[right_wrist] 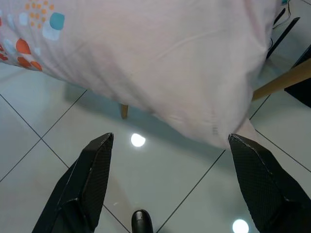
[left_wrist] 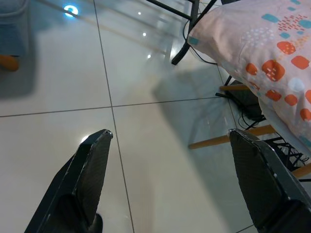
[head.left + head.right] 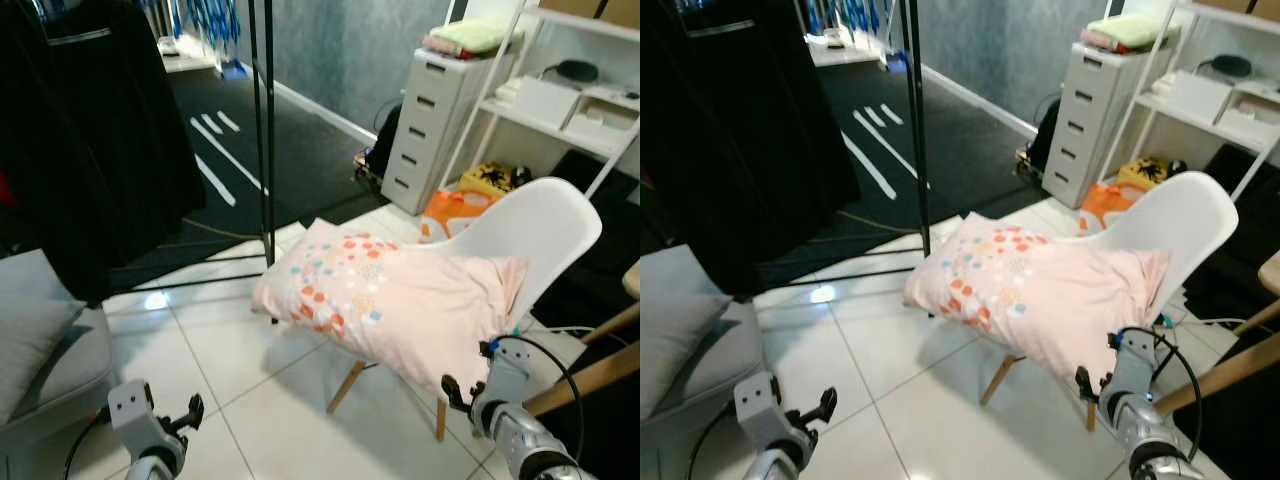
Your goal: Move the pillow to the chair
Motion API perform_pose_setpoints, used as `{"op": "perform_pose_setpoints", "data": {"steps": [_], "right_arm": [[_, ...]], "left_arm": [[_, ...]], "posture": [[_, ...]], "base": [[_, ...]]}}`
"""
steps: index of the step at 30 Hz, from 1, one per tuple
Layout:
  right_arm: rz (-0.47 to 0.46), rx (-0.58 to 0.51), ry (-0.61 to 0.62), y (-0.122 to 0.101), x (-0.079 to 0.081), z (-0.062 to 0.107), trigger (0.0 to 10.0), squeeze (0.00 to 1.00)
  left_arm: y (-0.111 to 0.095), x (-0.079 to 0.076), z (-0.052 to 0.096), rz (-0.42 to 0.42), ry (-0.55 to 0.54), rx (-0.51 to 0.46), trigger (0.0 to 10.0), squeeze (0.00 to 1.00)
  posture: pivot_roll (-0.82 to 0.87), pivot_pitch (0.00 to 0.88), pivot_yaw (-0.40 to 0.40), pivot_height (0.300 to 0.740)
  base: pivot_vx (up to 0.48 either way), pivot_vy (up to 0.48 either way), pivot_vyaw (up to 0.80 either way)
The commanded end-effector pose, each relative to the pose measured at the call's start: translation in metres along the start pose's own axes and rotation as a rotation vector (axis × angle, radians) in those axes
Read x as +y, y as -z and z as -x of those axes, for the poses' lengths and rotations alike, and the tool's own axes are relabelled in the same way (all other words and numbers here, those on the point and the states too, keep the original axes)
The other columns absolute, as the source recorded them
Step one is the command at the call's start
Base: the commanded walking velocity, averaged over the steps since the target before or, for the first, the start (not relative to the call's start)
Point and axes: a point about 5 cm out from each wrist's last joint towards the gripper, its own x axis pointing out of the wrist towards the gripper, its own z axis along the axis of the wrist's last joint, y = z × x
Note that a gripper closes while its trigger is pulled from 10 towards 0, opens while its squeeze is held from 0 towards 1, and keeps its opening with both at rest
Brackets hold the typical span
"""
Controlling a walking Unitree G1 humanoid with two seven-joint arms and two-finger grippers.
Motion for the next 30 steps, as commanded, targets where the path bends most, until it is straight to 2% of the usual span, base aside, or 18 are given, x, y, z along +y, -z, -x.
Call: {"op": "perform_pose_setpoints", "data": {"steps": [1,8,10,30], "right_arm": [[-0.015,0.014,0.004,0.0031,-0.0013,0.0005,10.0,0.00],[-0.021,0.014,0.009,0.0033,-0.0038,0.0011,10.0,0.00],[-0.022,0.015,0.008,0.0034,-0.0042,0.0013,10.0,0.00],[-0.020,0.014,0.007,0.0029,-0.0049,0.0014,10.0,0.00]], "left_arm": [[0.0023,-0.0015,0.0018,-0.004,0.013,0.000,10.0,0.00],[0.0032,-0.0032,0.0025,-0.009,0.018,-0.001,10.0,0.00],[0.0020,-0.0015,0.0030,0.015,0.002,-0.014,10.0,0.00],[0.0006,0.0011,0.0041,0.065,-0.008,-0.033,10.0,0.00]], "posture": [[-0.10,0.000,-0.067,0.740],[-0.10,0.000,-0.071,0.740],[-0.09,0.000,-0.075,0.740],[-0.07,0.000,-0.076,0.740]], "base": [[0.000,0.000,0.00],[0.000,-0.480,0.00],[0.000,0.000,0.00],[0.000,0.000,0.00]]}}
